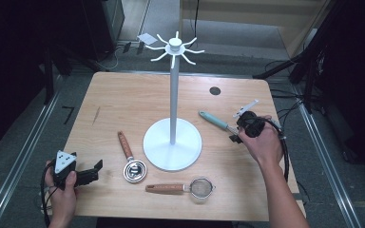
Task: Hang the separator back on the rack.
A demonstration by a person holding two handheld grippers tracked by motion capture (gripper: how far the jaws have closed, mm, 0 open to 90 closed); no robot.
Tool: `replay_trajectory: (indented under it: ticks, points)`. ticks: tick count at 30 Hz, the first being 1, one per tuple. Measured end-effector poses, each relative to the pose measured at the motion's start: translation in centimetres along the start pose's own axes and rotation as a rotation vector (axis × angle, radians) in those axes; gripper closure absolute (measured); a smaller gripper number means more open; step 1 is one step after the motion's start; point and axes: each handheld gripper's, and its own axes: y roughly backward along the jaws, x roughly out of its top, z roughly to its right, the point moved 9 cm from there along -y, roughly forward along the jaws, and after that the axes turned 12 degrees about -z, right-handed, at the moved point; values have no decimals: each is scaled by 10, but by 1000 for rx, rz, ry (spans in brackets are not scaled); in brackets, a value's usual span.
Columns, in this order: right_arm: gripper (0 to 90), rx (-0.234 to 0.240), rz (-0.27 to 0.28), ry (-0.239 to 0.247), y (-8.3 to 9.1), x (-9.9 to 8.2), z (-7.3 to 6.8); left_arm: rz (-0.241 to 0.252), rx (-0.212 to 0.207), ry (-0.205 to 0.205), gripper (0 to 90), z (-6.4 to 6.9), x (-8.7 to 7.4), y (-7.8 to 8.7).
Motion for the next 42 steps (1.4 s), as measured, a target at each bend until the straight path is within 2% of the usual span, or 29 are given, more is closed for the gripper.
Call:
replay_trajectory:
  ticks: [10, 13, 20, 22, 24, 27, 33, 36, 37, 42]
  points:
    - [528, -6, -102, 45, -3, 22, 11, -2, -11, 7, 0, 0, 0, 0]
    - [551, 2, -127, 43, -6, 25, 11, -2, -13, 5, 0, 0, 0, 0]
    - [590, 22, -173, 75, -13, 37, 9, -5, -14, 2, 0, 1, 0, 0]
    - [604, 12, -197, 92, -17, 44, 10, -3, -14, 2, 0, 1, 0, 0]
    - [606, 6, -205, 91, -18, 45, 10, -5, -14, 4, 0, 1, 0, 0]
    - [617, -11, -249, 96, -25, 50, 15, -6, -15, 2, 0, 1, 0, 0]
    - [660, -2, -271, 106, -33, 55, 16, -3, -15, 2, 0, 1, 0, 0]
    - [663, -10, -272, 109, -35, 58, 18, -1, -16, 1, 0, 1, 0, 0]
    - [663, -26, -285, 109, -37, 59, 20, -2, -15, 2, 0, 1, 0, 0]
    - [674, -47, -308, 115, -44, 61, 22, -5, -13, 2, 0, 1, 0, 0]
